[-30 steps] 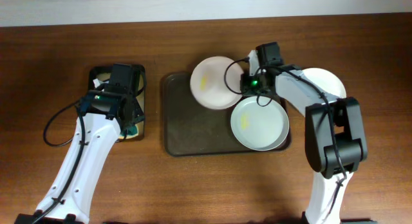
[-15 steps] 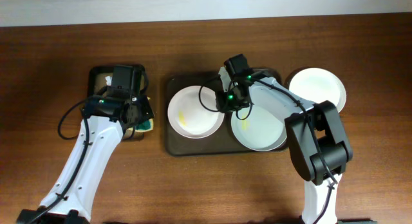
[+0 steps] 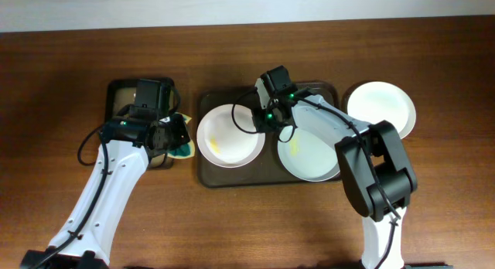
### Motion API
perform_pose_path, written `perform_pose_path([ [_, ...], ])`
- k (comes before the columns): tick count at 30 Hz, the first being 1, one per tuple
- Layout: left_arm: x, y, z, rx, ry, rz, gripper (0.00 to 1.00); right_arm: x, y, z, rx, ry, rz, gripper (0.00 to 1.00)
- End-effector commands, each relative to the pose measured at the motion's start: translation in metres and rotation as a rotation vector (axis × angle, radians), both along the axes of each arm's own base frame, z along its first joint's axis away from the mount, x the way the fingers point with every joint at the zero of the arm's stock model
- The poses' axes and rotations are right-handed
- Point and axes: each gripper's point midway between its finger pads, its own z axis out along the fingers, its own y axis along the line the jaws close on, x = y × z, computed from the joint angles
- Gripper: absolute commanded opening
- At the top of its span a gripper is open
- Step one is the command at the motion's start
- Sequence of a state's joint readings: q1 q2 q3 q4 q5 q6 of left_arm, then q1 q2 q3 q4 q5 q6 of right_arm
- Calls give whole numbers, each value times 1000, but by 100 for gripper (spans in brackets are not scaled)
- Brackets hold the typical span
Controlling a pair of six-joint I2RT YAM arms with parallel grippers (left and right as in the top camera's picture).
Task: Clean dirty plates on tray and stack at the side
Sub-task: 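Carry the sponge with the left gripper onto the pink plate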
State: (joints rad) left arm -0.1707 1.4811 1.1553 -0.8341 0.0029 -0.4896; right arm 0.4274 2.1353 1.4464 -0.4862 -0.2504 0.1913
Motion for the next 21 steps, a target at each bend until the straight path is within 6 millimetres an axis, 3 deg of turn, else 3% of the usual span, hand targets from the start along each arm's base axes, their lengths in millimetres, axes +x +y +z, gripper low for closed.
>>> perform_pose_path([
  [1,-1,-16,-6,-60,14,-50,0,-12,-9,-30,-65,67,-7,4],
  [6,5,-39,-21,-73,31,-102,0,-26,-13,-33,-78,132,-10,4],
  [11,16,-71,-42,-108,37,-94,0,-51,-2,-31,2,249,20,4],
  [21,25,-109,-94,-131,91,-94,0,-52,-5,-32,-2,282,-48,4],
])
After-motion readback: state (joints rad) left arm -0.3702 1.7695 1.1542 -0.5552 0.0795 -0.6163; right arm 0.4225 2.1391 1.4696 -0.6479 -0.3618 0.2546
